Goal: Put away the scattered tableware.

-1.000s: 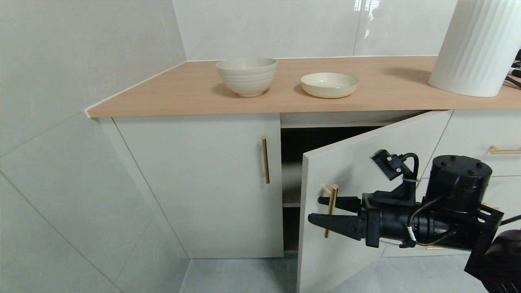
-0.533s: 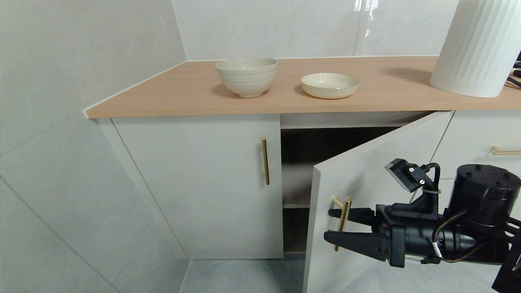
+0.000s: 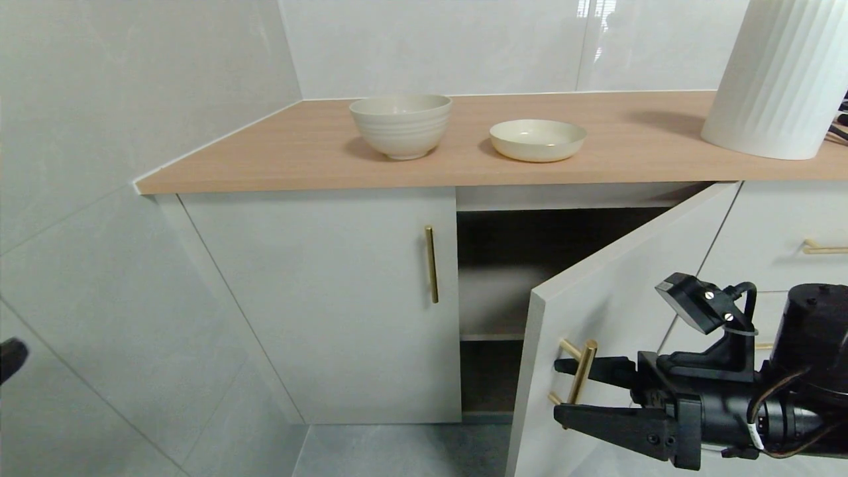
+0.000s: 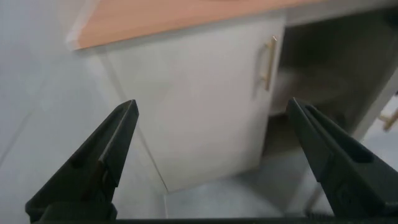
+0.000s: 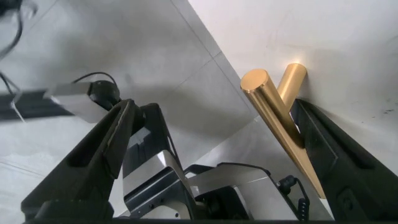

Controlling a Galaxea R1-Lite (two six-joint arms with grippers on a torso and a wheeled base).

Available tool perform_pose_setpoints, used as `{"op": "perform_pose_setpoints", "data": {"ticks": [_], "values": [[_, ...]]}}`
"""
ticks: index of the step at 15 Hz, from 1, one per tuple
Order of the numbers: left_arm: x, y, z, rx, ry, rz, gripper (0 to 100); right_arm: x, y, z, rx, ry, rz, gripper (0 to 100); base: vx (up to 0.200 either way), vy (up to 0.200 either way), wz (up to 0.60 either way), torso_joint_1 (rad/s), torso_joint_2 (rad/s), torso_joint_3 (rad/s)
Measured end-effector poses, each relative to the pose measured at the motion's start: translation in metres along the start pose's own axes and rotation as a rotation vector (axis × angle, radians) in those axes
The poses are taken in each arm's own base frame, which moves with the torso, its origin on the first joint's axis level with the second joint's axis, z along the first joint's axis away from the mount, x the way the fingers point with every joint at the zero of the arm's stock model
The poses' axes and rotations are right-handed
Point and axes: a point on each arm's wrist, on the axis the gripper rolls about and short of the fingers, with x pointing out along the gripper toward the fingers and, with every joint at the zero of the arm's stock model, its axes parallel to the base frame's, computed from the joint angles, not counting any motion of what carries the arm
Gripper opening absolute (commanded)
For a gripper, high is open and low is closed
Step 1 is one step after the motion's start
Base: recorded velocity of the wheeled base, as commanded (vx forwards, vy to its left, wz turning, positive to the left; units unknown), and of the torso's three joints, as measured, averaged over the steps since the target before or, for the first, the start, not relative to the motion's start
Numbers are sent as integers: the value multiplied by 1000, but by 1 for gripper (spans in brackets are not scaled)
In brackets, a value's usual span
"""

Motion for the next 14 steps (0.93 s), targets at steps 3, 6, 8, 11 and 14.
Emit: {"op": "perform_pose_setpoints", "data": {"ticks": [3, 6, 8, 11, 14], "values": [[54, 6, 9, 24, 67, -118, 0, 0, 1, -1, -2, 5, 7, 100, 0, 0, 0, 0, 0, 0], [100, -11, 6, -73, 108, -299, 0, -2, 2, -3, -6, 6, 9, 100, 0, 0, 0, 0, 0, 0], [132, -38, -1, -165, 130, -444, 0, -4, 4, -3, -11, 1, 10, 100, 0, 0, 0, 0, 0, 0], [177, -76, -26, -194, 121, -568, 0, -5, 4, -1, -11, -4, 5, 100, 0, 0, 0, 0, 0, 0], [224, -110, -66, -218, 141, -651, 0, -7, 2, 1, -11, -12, -3, 100, 0, 0, 0, 0, 0, 0]]}}
